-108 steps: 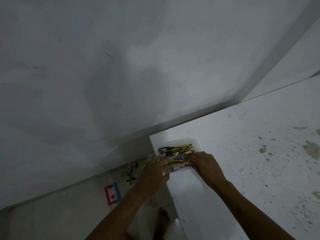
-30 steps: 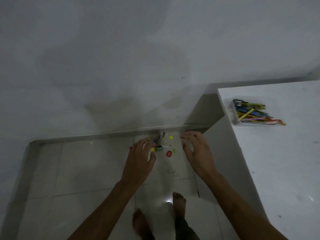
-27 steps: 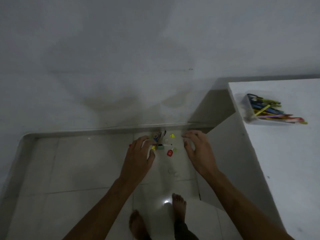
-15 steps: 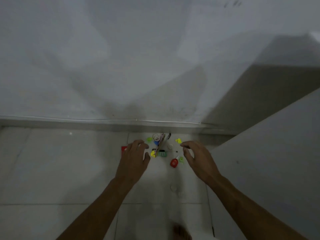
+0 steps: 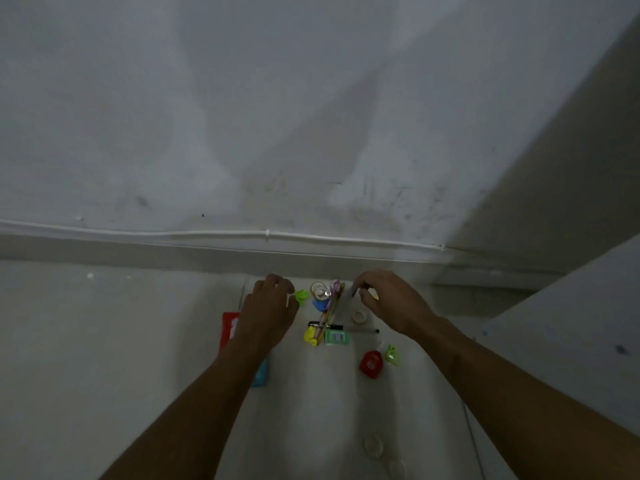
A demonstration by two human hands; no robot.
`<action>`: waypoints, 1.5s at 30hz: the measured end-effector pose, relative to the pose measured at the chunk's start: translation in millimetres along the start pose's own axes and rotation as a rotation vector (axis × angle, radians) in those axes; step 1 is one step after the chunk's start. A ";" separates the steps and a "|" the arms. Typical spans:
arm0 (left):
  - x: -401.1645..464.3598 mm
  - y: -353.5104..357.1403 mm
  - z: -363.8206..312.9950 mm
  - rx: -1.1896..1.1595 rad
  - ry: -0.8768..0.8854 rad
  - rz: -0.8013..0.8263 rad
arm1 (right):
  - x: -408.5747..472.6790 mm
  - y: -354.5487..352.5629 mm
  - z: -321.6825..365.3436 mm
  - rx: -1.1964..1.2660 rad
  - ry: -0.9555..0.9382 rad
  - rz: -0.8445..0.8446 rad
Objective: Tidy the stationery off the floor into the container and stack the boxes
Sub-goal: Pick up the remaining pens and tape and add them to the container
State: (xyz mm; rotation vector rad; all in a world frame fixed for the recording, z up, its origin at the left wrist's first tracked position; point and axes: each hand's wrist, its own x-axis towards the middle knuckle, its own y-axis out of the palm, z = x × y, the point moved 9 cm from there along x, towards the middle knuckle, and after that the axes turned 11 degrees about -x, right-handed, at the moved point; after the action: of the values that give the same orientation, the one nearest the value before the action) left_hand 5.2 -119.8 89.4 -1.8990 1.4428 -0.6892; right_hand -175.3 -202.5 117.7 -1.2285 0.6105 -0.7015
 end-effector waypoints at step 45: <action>-1.6 108.7 71.0 -0.830 -0.571 0.258 | -10.2 138.0 -37.8 1.120 0.767 -0.122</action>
State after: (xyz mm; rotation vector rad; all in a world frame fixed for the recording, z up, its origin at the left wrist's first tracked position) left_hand -11.0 -125.7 -39.3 -2.1531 1.6487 0.6444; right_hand -189.7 -193.0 -24.7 0.0817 0.6018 -1.3795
